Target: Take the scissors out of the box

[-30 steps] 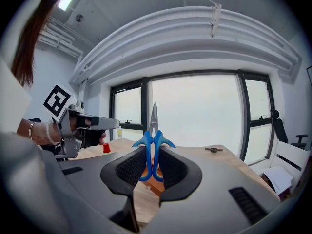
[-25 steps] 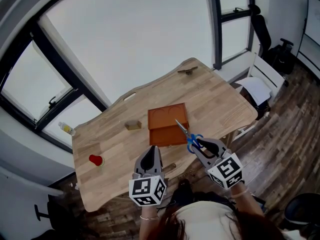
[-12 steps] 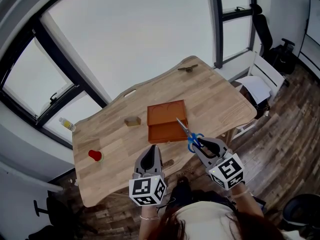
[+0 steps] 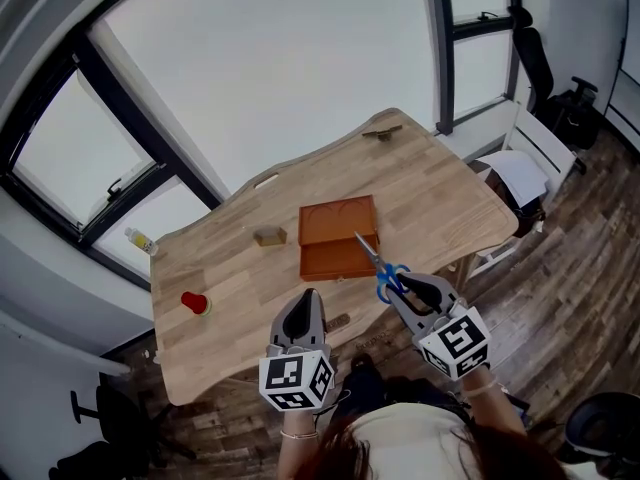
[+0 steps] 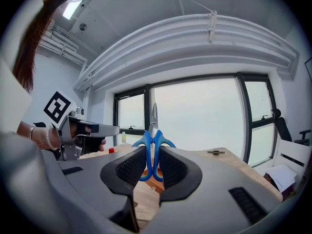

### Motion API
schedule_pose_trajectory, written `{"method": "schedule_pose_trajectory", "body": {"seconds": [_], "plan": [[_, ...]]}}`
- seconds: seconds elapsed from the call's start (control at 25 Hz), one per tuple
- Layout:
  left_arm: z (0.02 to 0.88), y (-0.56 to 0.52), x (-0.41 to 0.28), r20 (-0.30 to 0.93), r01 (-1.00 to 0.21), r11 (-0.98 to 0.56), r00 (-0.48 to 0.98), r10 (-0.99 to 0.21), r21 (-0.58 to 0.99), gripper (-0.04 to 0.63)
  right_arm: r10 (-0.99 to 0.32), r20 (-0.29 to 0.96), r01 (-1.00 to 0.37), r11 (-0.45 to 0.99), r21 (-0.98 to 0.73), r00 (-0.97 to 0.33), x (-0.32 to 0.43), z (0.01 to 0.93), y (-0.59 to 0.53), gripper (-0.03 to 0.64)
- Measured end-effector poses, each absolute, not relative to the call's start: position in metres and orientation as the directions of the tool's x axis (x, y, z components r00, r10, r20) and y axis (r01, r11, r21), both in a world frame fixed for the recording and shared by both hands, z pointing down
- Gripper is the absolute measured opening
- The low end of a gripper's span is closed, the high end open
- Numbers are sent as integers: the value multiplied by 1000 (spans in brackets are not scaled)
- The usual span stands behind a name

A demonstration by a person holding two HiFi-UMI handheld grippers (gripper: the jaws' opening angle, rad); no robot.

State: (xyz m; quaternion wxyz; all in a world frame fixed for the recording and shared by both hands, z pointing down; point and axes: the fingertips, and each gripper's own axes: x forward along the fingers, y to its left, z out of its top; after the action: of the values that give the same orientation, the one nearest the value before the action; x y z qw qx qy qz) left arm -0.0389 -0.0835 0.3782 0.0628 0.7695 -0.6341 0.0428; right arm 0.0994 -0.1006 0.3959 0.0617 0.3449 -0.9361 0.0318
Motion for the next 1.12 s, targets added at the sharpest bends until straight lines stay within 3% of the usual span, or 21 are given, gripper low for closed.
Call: {"method": "schedule_pose_trajectory", "body": {"seconds": [1.12], "plan": [[372,-100,-49,142,-935,-352,355,-924,47,18,-750,133,-756,655,8,-648,85,382,-109,110]]}}
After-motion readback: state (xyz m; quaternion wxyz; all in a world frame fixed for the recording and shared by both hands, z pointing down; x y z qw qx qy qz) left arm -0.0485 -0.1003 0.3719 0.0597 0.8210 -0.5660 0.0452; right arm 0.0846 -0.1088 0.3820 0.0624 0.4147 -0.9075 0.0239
